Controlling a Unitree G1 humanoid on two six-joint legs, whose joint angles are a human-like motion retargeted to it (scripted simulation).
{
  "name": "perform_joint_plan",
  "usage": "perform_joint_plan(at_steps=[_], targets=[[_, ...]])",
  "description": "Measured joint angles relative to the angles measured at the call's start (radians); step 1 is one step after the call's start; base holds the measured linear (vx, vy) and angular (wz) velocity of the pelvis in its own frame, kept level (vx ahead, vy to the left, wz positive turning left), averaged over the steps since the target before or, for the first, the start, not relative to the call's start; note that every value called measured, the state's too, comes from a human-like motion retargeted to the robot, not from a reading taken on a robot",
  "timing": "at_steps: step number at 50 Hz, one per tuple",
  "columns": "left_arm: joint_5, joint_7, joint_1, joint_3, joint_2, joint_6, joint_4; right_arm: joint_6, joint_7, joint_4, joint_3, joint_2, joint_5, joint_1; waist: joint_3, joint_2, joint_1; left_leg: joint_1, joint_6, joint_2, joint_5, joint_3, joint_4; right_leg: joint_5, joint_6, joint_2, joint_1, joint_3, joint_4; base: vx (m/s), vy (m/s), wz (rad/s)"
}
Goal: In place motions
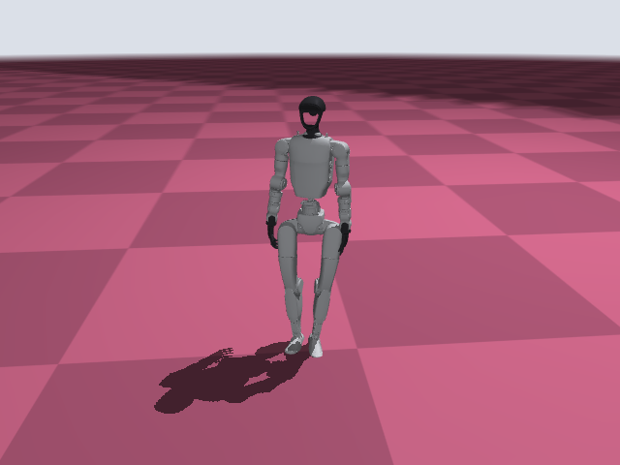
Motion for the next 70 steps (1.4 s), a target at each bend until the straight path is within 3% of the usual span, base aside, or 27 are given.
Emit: perform_joint_plan(at_steps=[2,6,10,15,20,28,37,46,50,54,70], targets=[[0.029,0.025,0.022,0.007,0.0,0.003,0.012,-0.002,0.008,-0.03,0.007,0.011,0.0,-0.009,-0.02,-0.001,0.006,-0.004,-0.006,0.0,-0.004,0.011,-0.003,-0.002,-0.001,-0.009,-0.018,0.005,0.01,-0.07,0.01,-0.23],[0.025,0.088,0.033,-0.001,-0.009,0.011,0.047,-0.02,0.036,-0.088,0.014,0.031,0.051,-0.034,0.007,-0.013,0.027,0.027,-0.005,-0.01,0.002,0.022,-0.014,0.002,-0.013,-0.01,0.0,0.009,0.015,-0.14,0.0,-0.09],[0.014,0.057,0.033,-0.013,-0.014,0.02,0.058,-0.039,0.079,-0.158,0.03,0.046,0.06,-0.041,0.01,-0.005,0.007,0.034,-0.011,-0.006,-0.002,0.002,-0.012,0.0,-0.011,-0.013,0.01,-0.004,0.013,-0.05,-0.01,0.17],[0.079,0.033,0.031,-0.016,-0.014,0.038,-0.001,-0.064,0.05,-0.176,0.064,0.054,0.05,-0.043,0.004,-0.013,0.133,-0.014,-0.003,0.019,0.015,0.143,-0.002,0.017,-0.015,0.012,-0.01,0.125,0.023,-0.02,-0.03,-1.04],[0.091,0.017,0.017,-0.047,-0.003,0.022,-0.055,-0.064,0.021,-0.121,0.065,0.046,0.049,-0.035,-0.006,0.007,0.037,0.019,-0.011,0.001,0.001,0.025,-0.024,0.004,-0.011,-0.001,0.001,0.012,0.017,-0.01,-0.05,0.85],[0.019,-0.013,-0.018,-0.014,-0.002,0.017,-0.081,-0.033,-0.041,0.002,0.051,0.023,0.021,-0.01,-0.018,0.007,0.044,0.018,-0.012,-0.004,0.005,0.01,-0.036,0.009,-0.01,-0.002,0.005,-0.008,0.012,0.02,-0.04,0.04],[0.013,-0.065,-0.009,0.006,0.003,0.013,-0.047,-0.005,-0.008,0.038,0.023,0.011,0.013,0.013,-0.029,0.008,0.092,0.033,-0.014,0.01,-0.005,0.074,-0.056,0.016,-0.009,0.021,0.016,0.049,0.006,0.03,-0.05,-0.36],[0.025,-0.024,0.0,0.006,-0.003,0.016,0.011,-0.006,0.015,-0.003,0.037,0.026,-0.006,0.002,-0.027,0.015,-0.094,0.04,-0.008,-0.022,0.007,-0.086,-0.056,0.034,-0.023,0.001,0.003,-0.115,0.006,0.02,-0.03,0.9],[0.023,-0.019,-0.006,0.011,-0.005,0.017,0.004,-0.014,0.032,-0.031,0.057,0.033,-0.029,-0.004,-0.025,0.011,-0.093,0.028,-0.009,-0.02,0.01,-0.08,-0.047,0.042,-0.027,0.002,0.003,-0.11,0.006,0.0,0.0,-0.13],[0.042,-0.043,-0.017,-0.002,0.002,0.021,-0.007,-0.021,0.044,-0.051,0.066,0.04,-0.027,-0.01,-0.029,0.007,-0.01,0.028,-0.015,0.001,-0.001,-0.004,-0.051,0.042,-0.01,0.002,-0.002,-0.031,0.015,0.0,-0.01,-0.85],[0.049,-0.047,-0.031,-0.027,-0.005,0.015,-0.018,-0.029,0.058,-0.062,0.068,0.045,-0.007,-0.007,-0.019,0.006,0.0,0.022,-0.015,0.001,0.003,-0.005,-0.05,0.061,-0.012,-0.001,0.001,-0.032,0.013,0.0,0.0,0.0]])
